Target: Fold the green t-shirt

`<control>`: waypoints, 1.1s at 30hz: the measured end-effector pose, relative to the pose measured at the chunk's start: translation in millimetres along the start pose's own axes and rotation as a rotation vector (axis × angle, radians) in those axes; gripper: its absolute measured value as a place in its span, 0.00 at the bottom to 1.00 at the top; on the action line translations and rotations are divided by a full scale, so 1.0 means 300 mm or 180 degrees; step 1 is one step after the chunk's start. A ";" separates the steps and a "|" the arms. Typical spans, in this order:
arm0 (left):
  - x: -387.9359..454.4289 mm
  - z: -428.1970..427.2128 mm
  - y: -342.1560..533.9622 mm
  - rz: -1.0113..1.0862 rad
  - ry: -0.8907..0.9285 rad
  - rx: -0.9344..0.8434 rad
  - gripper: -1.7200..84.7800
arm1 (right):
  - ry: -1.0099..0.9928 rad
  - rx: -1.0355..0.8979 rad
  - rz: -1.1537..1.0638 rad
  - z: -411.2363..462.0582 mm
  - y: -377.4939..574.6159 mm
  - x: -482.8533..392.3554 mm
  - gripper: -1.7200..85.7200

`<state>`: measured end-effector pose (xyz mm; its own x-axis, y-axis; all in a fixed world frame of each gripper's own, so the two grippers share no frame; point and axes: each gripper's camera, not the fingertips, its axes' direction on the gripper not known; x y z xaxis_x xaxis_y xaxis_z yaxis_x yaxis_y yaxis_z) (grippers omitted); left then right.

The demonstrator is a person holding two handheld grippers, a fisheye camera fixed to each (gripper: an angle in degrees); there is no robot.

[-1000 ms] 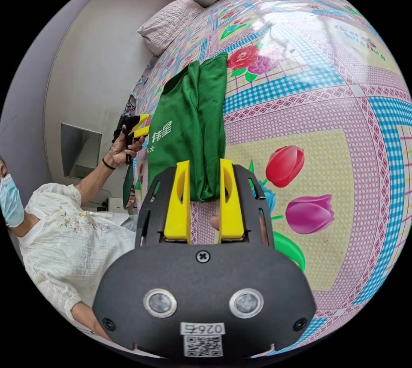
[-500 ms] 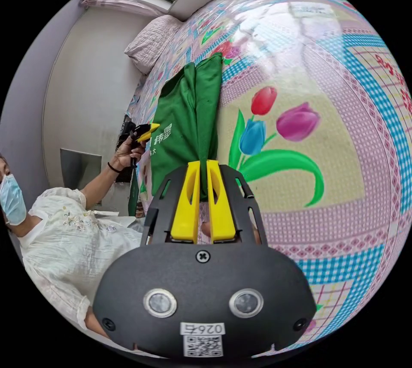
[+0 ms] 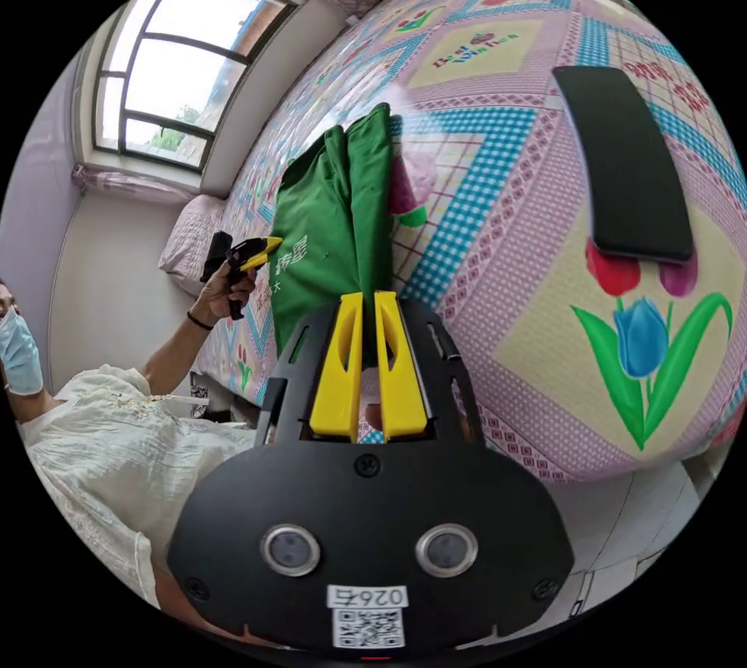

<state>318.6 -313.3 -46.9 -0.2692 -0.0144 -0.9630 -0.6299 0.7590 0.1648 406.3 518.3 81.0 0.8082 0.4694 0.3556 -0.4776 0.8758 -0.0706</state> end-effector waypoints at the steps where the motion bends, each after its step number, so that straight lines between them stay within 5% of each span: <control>1: 0.039 0.060 -0.022 0.0064 -0.0027 -0.0091 0.06 | 0.0012 0.0101 0.0117 -0.032 0.061 0.031 0.01; 12: 0.208 0.374 -0.090 0.0285 -0.0078 -0.0414 0.07 | 0.0268 0.0455 0.0509 -0.101 0.307 0.149 0.01; 20: 0.161 0.351 0.014 0.0193 0.0848 -0.0154 0.10 | 0.0995 0.0741 0.0433 -0.161 0.411 0.017 0.06; 26: 0.143 0.308 0.164 0.0158 0.1291 0.0061 0.08 | 0.1437 0.0841 -0.0232 -0.038 0.226 -0.197 0.05; 33: 0.301 0.308 0.327 0.0527 0.1141 0.0060 0.04 | 0.1188 0.0725 -0.0263 0.152 0.023 -0.168 0.04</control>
<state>299.7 -180.0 -137.3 -0.6056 -0.1146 -0.7875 -0.5439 0.7819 0.3045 346.5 495.6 105.0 0.8960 0.4440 -0.0122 -0.4360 0.8845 0.1659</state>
